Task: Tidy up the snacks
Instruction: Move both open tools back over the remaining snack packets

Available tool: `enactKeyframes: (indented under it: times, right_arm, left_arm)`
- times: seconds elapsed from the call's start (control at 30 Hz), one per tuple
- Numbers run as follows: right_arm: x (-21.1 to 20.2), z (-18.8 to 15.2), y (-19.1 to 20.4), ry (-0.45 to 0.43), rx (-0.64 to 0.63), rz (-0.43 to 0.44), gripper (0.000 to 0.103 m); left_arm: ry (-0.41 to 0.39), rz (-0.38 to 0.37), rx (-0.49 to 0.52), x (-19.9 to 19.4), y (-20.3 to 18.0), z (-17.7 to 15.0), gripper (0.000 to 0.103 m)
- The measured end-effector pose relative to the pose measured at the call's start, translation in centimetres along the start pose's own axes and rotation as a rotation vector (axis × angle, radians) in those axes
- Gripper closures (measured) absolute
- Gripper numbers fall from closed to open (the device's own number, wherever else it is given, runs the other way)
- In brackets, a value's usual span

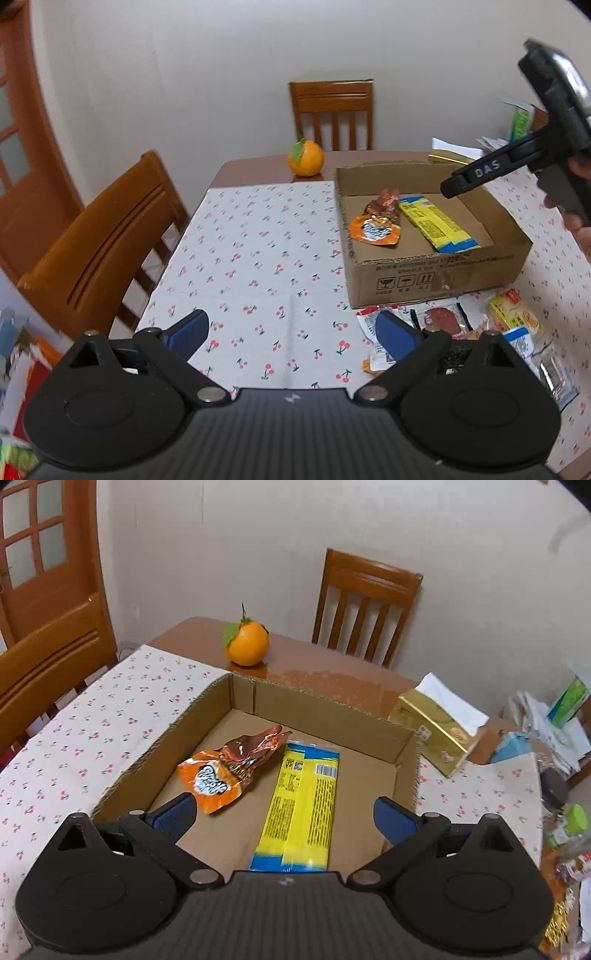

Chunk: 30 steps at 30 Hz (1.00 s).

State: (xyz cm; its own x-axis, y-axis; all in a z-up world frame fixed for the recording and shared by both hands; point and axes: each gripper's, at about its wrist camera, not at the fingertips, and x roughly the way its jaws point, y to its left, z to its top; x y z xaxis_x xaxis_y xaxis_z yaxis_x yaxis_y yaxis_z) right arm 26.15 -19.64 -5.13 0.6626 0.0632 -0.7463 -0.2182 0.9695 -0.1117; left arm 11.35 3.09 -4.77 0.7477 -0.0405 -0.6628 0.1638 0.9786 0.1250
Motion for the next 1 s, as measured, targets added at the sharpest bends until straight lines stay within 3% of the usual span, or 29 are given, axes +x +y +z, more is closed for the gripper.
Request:
enactKeyframes:
  times: [0.17, 0.37, 0.77, 1.0]
  right_arm:
    - [-3.6, -2.8, 0.5, -0.022, 0.027, -0.021, 0.000]
    - [-5.7, -7.6, 0.2, 0.016, 0.129, -0.052, 0.000]
    - [-6.9, -17.5, -0.1, 0.160, 0.213, -0.095, 0.000]
    - [-7.1, -21.6, -0.4, 0.249, 0.244, -0.108, 0.000]
  left_arm:
    - [0.005, -0.050, 0.050, 0.9, -1.0, -0.2, 0.006]
    - [0.040, -0.109, 0.101, 2.3, -2.7, -1.1, 0.006]
    - [0.121, -0.206, 0.144, 3.8, -5.5, -3.0, 0.006]
    - [0.158, -0.222, 0.141, 4.5, -6.5, -3.2, 0.006]
